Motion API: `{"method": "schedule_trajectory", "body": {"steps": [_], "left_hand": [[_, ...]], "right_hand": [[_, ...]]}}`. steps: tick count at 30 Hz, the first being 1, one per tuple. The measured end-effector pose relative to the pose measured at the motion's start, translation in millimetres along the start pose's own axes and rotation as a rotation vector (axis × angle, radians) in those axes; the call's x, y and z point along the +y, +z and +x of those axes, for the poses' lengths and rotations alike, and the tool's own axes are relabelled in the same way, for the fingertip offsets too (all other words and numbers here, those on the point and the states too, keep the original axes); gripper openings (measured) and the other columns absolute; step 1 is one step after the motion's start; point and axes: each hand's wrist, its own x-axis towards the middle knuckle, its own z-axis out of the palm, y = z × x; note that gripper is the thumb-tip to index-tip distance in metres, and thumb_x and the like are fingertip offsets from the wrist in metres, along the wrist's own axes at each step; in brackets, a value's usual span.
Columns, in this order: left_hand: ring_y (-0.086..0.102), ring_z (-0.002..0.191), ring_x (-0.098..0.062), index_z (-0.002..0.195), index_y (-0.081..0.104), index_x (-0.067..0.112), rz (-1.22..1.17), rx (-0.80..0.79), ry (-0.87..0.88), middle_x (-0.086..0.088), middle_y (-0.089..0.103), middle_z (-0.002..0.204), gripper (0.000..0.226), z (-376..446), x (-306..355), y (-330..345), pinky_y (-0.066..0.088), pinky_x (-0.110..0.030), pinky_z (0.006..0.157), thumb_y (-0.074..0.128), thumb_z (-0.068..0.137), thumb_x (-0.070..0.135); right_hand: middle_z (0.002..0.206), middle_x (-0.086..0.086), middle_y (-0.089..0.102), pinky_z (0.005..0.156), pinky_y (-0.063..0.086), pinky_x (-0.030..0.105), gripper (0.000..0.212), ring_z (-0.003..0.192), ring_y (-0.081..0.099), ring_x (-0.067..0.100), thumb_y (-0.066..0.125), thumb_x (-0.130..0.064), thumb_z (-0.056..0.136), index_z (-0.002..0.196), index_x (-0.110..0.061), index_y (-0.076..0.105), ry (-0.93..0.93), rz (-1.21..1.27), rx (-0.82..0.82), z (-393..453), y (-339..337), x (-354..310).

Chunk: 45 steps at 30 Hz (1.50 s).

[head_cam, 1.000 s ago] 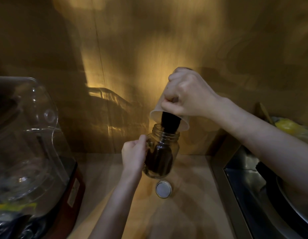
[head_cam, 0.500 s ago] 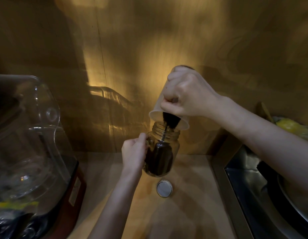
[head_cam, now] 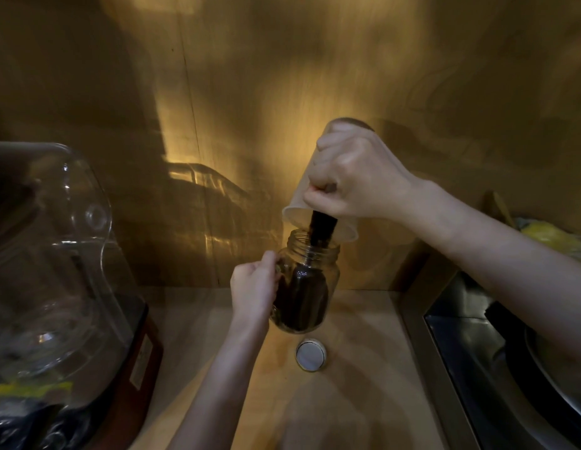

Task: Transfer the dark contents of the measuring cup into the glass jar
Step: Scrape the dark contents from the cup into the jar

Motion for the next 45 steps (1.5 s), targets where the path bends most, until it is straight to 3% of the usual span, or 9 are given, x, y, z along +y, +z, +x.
{"method": "schedule_trajectory", "body": {"steps": [7,15,27,37,45], "left_hand": [[0.035,0.049,-0.015,0.048,0.052,0.015,-0.013,0.001,-0.001,0.004,0.039,0.043,0.031,0,0,1,0.028,-0.03,0.052,0.054,0.078,0.026],[0.033,0.045,-0.013,0.045,0.048,0.017,-0.03,-0.021,-0.008,0.006,0.037,0.041,0.034,-3,1,1,0.028,-0.028,0.049,0.053,0.079,0.023],[0.031,0.04,-0.009,0.047,0.046,0.016,-0.047,-0.037,-0.01,0.007,0.035,0.04,0.035,-5,2,1,0.027,-0.024,0.045,0.053,0.08,0.022],[0.03,0.036,-0.007,0.043,0.043,0.018,-0.056,-0.052,-0.013,0.01,0.034,0.035,0.038,-2,1,3,0.025,-0.02,0.039,0.053,0.08,0.02],[0.034,0.04,-0.009,0.043,0.048,0.018,-0.037,-0.037,-0.001,0.01,0.038,0.035,0.038,0,-5,1,0.028,-0.025,0.046,0.053,0.08,0.023]], "right_hand": [[0.036,0.007,0.048,0.05,0.044,0.038,0.035,0.041,0.042,0.023,0.057,-0.006,0.074,0.039,-0.006,0.05,-0.001,-0.006,0.028,-1,-1,-1],[0.033,0.007,0.042,0.049,0.03,0.03,0.035,0.039,0.037,0.022,0.059,-0.003,0.069,0.037,-0.007,0.046,-0.038,0.001,0.009,-2,-1,-4],[0.034,0.006,0.045,0.047,0.033,0.033,0.034,0.04,0.039,0.022,0.058,-0.004,0.071,0.038,-0.006,0.05,-0.077,-0.02,-0.018,0,-4,-4],[0.034,0.006,0.041,0.052,0.025,0.029,0.036,0.041,0.037,0.022,0.057,-0.003,0.072,0.038,-0.007,0.047,-0.094,-0.066,-0.012,-3,-3,-9],[0.039,0.005,0.044,0.057,0.02,0.026,0.039,0.045,0.039,0.021,0.055,-0.004,0.08,0.041,-0.008,0.05,-0.128,-0.104,0.063,-10,-4,-16]]}}
